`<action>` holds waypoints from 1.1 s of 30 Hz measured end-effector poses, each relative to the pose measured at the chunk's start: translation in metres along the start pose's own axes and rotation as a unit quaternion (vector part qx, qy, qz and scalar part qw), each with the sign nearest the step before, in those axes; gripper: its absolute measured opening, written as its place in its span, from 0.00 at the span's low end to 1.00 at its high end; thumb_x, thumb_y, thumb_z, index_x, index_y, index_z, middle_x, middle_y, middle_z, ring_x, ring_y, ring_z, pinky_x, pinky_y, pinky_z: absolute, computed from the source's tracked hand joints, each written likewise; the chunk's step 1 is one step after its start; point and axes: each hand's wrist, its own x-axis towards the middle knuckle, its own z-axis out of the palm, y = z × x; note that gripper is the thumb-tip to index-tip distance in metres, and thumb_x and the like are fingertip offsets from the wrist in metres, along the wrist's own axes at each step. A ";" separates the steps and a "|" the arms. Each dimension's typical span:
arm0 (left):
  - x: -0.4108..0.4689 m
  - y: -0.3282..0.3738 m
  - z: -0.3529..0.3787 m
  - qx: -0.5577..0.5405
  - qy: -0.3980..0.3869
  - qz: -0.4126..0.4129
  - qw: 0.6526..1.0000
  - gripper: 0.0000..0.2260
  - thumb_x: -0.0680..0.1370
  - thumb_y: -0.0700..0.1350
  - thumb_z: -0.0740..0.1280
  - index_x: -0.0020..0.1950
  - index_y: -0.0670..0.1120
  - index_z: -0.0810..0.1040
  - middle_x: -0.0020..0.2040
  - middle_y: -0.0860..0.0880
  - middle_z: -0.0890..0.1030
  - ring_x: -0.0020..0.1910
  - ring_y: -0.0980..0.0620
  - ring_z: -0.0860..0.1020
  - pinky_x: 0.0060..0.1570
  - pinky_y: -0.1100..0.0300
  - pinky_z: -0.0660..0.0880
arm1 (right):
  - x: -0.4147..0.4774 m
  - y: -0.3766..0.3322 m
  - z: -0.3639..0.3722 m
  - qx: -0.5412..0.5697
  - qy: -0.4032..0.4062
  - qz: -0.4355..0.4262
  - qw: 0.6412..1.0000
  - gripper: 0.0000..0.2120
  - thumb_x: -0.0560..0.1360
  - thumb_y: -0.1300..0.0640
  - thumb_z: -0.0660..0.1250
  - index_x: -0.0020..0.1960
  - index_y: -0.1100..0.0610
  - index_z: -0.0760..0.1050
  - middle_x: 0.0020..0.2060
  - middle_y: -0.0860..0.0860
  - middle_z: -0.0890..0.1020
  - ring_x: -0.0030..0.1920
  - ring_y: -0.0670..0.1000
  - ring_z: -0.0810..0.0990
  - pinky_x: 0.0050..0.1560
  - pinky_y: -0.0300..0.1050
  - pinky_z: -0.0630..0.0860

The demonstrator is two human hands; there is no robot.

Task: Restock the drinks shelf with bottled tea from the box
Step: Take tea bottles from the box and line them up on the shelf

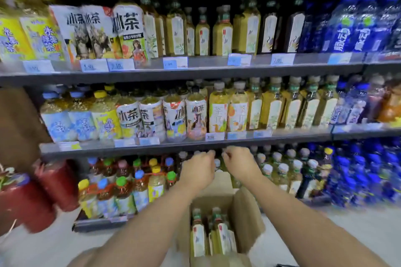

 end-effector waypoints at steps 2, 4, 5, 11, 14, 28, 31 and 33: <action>-0.014 -0.014 0.040 -0.004 -0.043 -0.024 0.999 0.07 0.80 0.47 0.59 0.50 0.47 0.75 0.51 0.44 0.82 0.51 0.39 0.81 0.44 0.47 0.79 | -0.011 0.021 0.042 0.000 -0.030 0.023 0.999 0.18 0.79 0.55 0.60 0.31 0.53 0.65 0.33 0.56 0.77 0.42 0.60 0.80 0.35 0.45 0.66; -0.031 -0.027 0.074 0.008 -0.091 -0.039 0.995 0.08 0.80 0.47 0.58 0.51 0.46 0.76 0.51 0.44 0.82 0.50 0.39 0.82 0.43 0.48 0.78 | -0.024 0.039 0.079 -0.006 -0.078 0.052 0.996 0.17 0.79 0.52 0.59 0.31 0.52 0.67 0.36 0.56 0.80 0.44 0.60 0.81 0.38 0.45 0.69; -0.040 -0.033 0.089 0.021 -0.118 -0.048 0.992 0.08 0.81 0.46 0.58 0.52 0.46 0.76 0.51 0.44 0.82 0.49 0.39 0.82 0.42 0.49 0.77 | -0.029 0.046 0.097 -0.021 -0.107 0.063 0.992 0.14 0.79 0.51 0.59 0.35 0.52 0.72 0.39 0.55 0.82 0.45 0.59 0.82 0.40 0.46 0.73; -0.054 -0.059 0.172 0.007 -0.271 -0.143 0.952 0.11 0.79 0.35 0.61 0.57 0.41 0.81 0.55 0.41 0.83 0.53 0.42 0.82 0.48 0.51 0.77 | -0.044 0.083 0.194 -0.048 -0.274 0.165 0.946 0.11 0.78 0.54 0.63 0.54 0.57 0.81 0.50 0.54 0.85 0.52 0.55 0.83 0.50 0.47 0.79; -0.059 -0.063 0.210 -0.031 -0.305 -0.205 0.929 0.12 0.81 0.35 0.60 0.61 0.36 0.79 0.58 0.38 0.82 0.57 0.39 0.81 0.56 0.49 0.78 | -0.052 0.093 0.233 -0.058 -0.359 0.192 0.911 0.13 0.78 0.51 0.64 0.59 0.56 0.79 0.55 0.53 0.84 0.56 0.54 0.82 0.52 0.44 0.77; -0.080 -0.060 0.281 -0.034 -0.279 -0.264 0.923 0.28 0.82 0.37 0.59 0.79 0.32 0.51 0.76 0.32 0.60 0.74 0.37 0.64 0.75 0.48 0.63 | -0.062 0.099 0.270 -0.015 -0.380 0.334 0.863 0.30 0.72 0.44 0.72 0.68 0.57 0.69 0.62 0.53 0.78 0.59 0.53 0.80 0.60 0.46 0.77; -0.081 -0.052 0.280 -0.025 -0.304 -0.242 0.921 0.31 0.81 0.38 0.61 0.80 0.35 0.48 0.77 0.35 0.60 0.75 0.39 0.64 0.75 0.49 0.63 | -0.062 0.094 0.263 -0.046 -0.355 0.356 0.863 0.28 0.75 0.48 0.69 0.69 0.58 0.65 0.64 0.54 0.77 0.63 0.55 0.77 0.61 0.48 0.75; -0.084 -0.042 0.275 -0.011 -0.337 -0.269 0.902 0.33 0.82 0.39 0.59 0.79 0.34 0.43 0.76 0.32 0.58 0.75 0.37 0.64 0.74 0.47 0.64 | -0.062 0.091 0.261 -0.073 -0.339 0.351 0.870 0.24 0.77 0.51 0.65 0.70 0.58 0.65 0.66 0.54 0.76 0.65 0.55 0.75 0.62 0.49 0.73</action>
